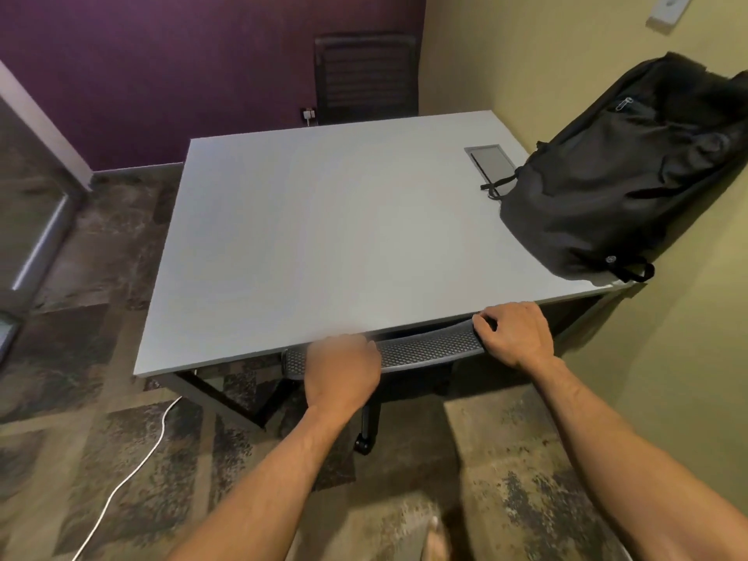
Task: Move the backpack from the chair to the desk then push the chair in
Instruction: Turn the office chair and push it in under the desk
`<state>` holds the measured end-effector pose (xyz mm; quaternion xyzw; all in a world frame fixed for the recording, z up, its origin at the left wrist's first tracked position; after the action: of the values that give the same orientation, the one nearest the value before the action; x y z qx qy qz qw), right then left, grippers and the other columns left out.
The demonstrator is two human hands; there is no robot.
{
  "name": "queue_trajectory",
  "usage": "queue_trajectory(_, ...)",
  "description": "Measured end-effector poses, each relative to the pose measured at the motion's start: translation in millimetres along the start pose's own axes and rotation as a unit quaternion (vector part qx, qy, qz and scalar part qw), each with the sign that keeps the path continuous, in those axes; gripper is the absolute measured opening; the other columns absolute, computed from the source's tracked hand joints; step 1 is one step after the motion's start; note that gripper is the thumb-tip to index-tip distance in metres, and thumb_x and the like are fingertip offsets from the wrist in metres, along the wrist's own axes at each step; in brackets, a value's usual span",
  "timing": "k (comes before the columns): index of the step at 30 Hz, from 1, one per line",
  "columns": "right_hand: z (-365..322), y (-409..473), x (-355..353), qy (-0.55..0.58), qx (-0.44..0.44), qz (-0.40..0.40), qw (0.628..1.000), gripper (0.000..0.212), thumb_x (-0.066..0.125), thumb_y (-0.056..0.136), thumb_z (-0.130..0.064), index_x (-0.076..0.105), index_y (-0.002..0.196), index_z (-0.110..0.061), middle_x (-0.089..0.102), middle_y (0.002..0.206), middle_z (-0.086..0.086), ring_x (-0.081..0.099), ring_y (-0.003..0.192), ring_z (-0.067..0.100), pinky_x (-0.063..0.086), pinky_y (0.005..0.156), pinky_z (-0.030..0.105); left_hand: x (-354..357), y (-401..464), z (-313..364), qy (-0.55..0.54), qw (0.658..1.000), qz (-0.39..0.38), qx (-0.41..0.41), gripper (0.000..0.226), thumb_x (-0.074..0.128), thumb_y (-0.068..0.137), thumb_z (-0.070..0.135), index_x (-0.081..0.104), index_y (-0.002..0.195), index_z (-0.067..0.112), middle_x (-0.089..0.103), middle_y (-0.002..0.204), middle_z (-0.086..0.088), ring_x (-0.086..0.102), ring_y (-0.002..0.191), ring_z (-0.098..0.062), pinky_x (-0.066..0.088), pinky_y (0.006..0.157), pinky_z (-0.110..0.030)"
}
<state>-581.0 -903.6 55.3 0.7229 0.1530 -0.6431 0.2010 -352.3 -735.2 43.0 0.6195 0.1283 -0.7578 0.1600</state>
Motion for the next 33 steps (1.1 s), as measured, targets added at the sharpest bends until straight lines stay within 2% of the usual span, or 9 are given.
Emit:
queue_trajectory(3, 3, -4, 4, 0.024, -0.002, 0.009, 1.0, 0.047, 0.041, 0.091, -0.05, 0.066, 0.065, -0.02, 0.062, 0.059, -0.007, 0.055, 0.06, 0.014, 0.042, 0.073, 0.033, 0, 1, 1, 0.0, 1.0, 0.015, -0.005, 0.047, 0.029, 0.093, 0.041, 0.069, 0.081, 0.02, 0.071, 0.082, 0.004, 0.061, 0.077, -0.019, 0.043, 0.081, -0.038)
queue_trajectory(7, -7, -4, 6, 0.038, -0.01, 0.014, 0.999, 0.048, 0.041, 0.091, -0.047, 0.059, 0.056, -0.021, 0.054, 0.052, -0.009, 0.051, 0.055, 0.011, 0.042, 0.078, 0.034, -3, -1, -9, -0.005, 0.999, 0.046, -0.013, 0.05, 0.028, 0.092, 0.045, 0.073, 0.091, 0.022, 0.074, 0.089, 0.005, 0.065, 0.082, -0.018, 0.046, 0.084, -0.038)
queue_trajectory(21, -17, -7, 6, 0.047, -0.02, -0.016, 0.999, 0.052, 0.032, 0.095, -0.043, 0.064, 0.063, -0.018, 0.064, 0.065, -0.003, 0.057, 0.068, 0.015, 0.041, 0.096, 0.042, -10, -5, -14, -0.01, 0.998, 0.053, -0.017, 0.047, 0.032, 0.094, 0.046, 0.073, 0.099, 0.023, 0.075, 0.098, 0.004, 0.066, 0.088, -0.018, 0.044, 0.086, -0.036)
queue_trajectory(23, -19, -9, 1, 0.064, -0.02, -0.011, 0.998, 0.053, 0.031, 0.096, -0.045, 0.069, 0.073, -0.018, 0.068, 0.074, -0.002, 0.06, 0.076, 0.016, 0.039, 0.1, 0.045, -10, -4, -14, -0.012, 0.999, 0.043, -0.015, 0.046, 0.032, 0.095, 0.046, 0.072, 0.1, 0.023, 0.074, 0.099, 0.004, 0.066, 0.089, -0.018, 0.043, 0.085, -0.037)
queue_trajectory(25, -21, -11, -1, 0.077, -0.018, -0.024, 0.997, 0.052, 0.031, 0.097, -0.047, 0.074, 0.103, -0.018, 0.074, 0.099, 0.002, 0.064, 0.097, 0.019, 0.034, 0.107, 0.045, -10, -2, -13, -0.021, 0.999, 0.026, 0.002, 0.052, 0.028, 0.094, 0.05, 0.071, 0.099, 0.023, 0.074, 0.098, 0.003, 0.066, 0.088, -0.019, 0.042, 0.082, -0.036)
queue_trajectory(27, -25, -12, -2, 0.082, -0.014, -0.04, 0.996, 0.055, 0.03, 0.098, -0.05, 0.063, 0.127, -0.016, 0.07, 0.121, 0.005, 0.06, 0.115, 0.021, 0.03, 0.109, 0.044, -8, -1, -13, -0.031, 0.999, -0.003, 0.019, 0.058, 0.023, 0.094, 0.055, 0.069, 0.104, 0.021, 0.073, 0.103, 0.001, 0.066, 0.095, -0.021, 0.042, 0.083, -0.036)
queue_trajectory(28, -28, -11, -4, 0.083, -0.015, -0.044, 0.995, 0.057, 0.029, 0.099, -0.051, 0.059, 0.132, -0.015, 0.066, 0.128, 0.006, 0.057, 0.12, 0.022, 0.029, 0.109, 0.044, -7, 0, -15, -0.038, 0.999, -0.019, 0.017, 0.059, 0.024, 0.096, 0.057, 0.066, 0.116, 0.02, 0.071, 0.116, -0.002, 0.063, 0.108, -0.022, 0.041, 0.093, -0.037)
queue_trajectory(30, -34, -10, -6, 0.087, -0.024, -0.053, 0.994, 0.059, 0.028, 0.1, -0.051, 0.051, 0.139, -0.015, 0.059, 0.139, 0.007, 0.05, 0.13, 0.023, 0.027, 0.111, 0.045, -4, 1, -20, -0.045, 0.997, -0.06, 0.004, 0.066, 0.027, 0.097, 0.062, 0.047, 0.143, 0.019, 0.049, 0.149, -0.003, 0.039, 0.141, -0.022, 0.022, 0.118, -0.042)
queue_trajectory(33, -36, -6, -1, 0.084, -0.033, -0.057, 0.994, 0.064, 0.024, 0.1, -0.054, 0.043, 0.146, -0.014, 0.045, 0.152, 0.006, 0.033, 0.143, 0.021, 0.023, 0.116, 0.046, -4, 3, -26, -0.047, 0.995, -0.088, 0.001, 0.085, 0.014, 0.089, 0.074, 0.02, 0.155, 0.021, 0.015, 0.164, 0.001, 0.005, 0.152, -0.016, -0.002, 0.123, -0.043)
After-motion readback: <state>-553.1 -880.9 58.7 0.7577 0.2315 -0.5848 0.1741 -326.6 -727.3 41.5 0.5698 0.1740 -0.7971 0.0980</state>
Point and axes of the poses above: each hand's wrist, its own y-axis towards the middle knuckle, its own x-axis out of the palm, z = x × y, the point moved 9 cm from there along y, towards the middle knuckle
